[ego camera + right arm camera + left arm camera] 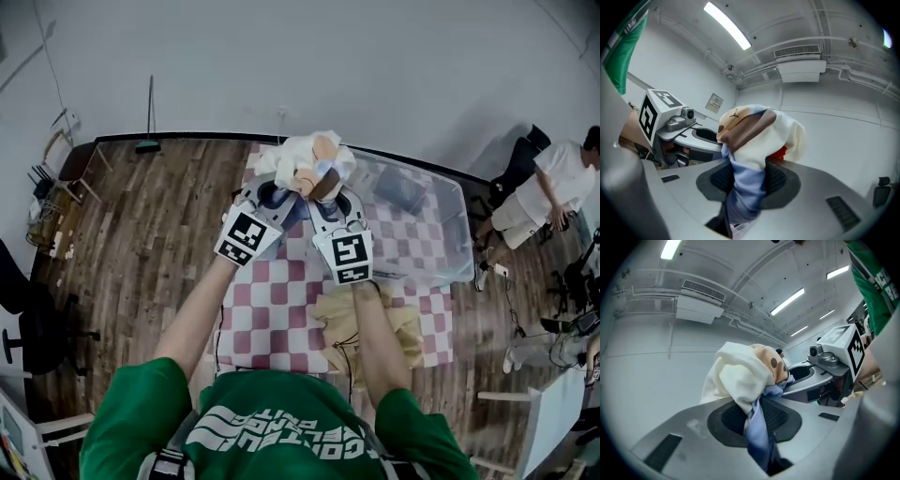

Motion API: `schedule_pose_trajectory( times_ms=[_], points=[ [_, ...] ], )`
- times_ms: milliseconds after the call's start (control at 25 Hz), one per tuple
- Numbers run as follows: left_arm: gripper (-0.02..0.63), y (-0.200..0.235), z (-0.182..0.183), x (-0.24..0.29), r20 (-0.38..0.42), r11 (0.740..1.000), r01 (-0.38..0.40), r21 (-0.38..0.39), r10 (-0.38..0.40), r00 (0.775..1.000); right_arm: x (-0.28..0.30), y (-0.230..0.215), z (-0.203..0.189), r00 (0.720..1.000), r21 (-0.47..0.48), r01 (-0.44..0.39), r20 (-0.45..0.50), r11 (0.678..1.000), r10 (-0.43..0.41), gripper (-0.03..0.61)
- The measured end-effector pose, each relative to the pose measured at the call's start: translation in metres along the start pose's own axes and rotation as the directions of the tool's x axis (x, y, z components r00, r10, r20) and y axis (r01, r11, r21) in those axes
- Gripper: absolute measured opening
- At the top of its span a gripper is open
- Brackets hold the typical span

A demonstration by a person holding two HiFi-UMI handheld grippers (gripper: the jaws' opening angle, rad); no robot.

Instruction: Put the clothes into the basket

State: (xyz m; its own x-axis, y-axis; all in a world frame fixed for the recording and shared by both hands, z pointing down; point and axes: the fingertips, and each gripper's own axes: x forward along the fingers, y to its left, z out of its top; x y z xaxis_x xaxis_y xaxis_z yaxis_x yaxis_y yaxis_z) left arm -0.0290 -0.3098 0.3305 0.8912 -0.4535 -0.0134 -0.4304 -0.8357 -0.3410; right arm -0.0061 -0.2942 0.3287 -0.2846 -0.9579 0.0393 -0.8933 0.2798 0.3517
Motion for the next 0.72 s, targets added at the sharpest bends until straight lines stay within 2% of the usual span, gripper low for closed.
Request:
schedule_pose_trajectory(
  times_ms=[280,720],
  points=[
    [0.060,-0.038,0.029,0.081,0.053,0.996,0.085,-0.006,-0.085,0.995,-0.033,-0.084,-0.018,0.993,0.010,0.122,-0.012,0.993,-0.122,0.138],
    [0.058,-0.141,0.050,0.212,0.086,0.967,0.248,-0.055,-0.243,0.966,-0.114,-0.213,-0.086,0.951,0.042,0.301,-0.088,0.953,-0.297,0.135]
  ],
)
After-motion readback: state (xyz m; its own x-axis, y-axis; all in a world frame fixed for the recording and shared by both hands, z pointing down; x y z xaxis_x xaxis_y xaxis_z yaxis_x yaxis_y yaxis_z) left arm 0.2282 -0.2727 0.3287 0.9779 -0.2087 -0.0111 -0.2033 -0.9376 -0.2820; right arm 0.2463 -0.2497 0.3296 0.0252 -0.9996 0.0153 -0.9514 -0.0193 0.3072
